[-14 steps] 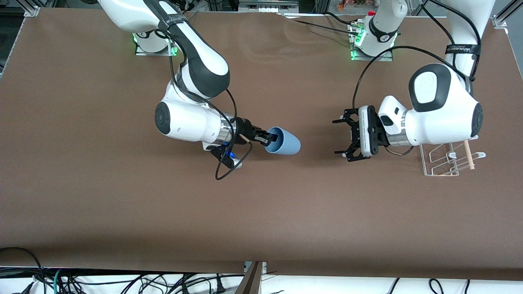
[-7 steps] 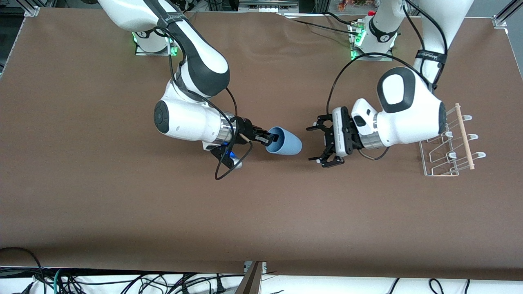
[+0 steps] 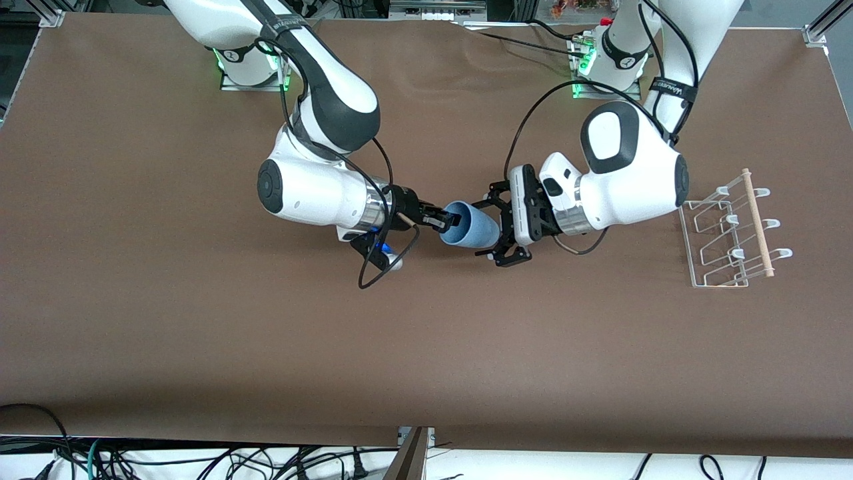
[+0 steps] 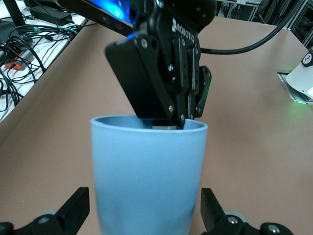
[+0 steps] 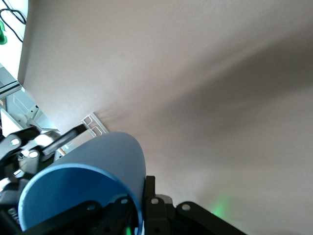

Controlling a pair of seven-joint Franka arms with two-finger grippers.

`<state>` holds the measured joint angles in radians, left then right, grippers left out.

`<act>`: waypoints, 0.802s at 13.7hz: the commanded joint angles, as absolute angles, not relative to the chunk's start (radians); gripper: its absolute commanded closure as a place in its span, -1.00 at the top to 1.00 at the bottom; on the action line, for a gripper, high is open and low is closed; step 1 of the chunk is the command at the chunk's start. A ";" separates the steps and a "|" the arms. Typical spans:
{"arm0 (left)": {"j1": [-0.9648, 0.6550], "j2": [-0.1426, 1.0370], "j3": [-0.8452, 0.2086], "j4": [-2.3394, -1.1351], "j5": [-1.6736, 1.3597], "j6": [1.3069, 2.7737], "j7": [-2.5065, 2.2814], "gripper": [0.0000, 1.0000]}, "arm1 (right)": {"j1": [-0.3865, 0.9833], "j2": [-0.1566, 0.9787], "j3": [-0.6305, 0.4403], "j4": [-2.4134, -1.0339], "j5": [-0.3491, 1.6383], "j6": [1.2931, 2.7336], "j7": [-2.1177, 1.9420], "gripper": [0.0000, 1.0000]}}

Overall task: Transfer cup to left arm and place on rack
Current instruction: 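Close the left gripper on the cup's open rim end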

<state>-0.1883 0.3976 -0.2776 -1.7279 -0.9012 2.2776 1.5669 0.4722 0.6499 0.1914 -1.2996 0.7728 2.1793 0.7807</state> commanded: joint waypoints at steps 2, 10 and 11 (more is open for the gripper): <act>-0.207 0.407 -0.276 -1.738 -0.934 2.303 1.626 -0.31 | 0.472 0.669 0.198 -1.258 0.790 2.180 0.798 -1.00; -0.201 0.399 -0.276 -1.730 -0.931 2.296 1.646 -1.00 | 0.457 0.666 0.195 -1.253 0.840 2.174 0.796 0.33; -0.199 0.399 -0.276 -1.730 -0.931 2.295 1.646 -1.00 | 0.443 0.661 0.195 -1.253 0.841 2.165 0.798 0.84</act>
<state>-0.2023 0.4115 -0.2768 -1.7258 -0.9018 2.3040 1.6063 0.4637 0.6509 0.1900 -1.2859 0.8138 2.1805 0.7975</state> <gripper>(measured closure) 0.260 0.692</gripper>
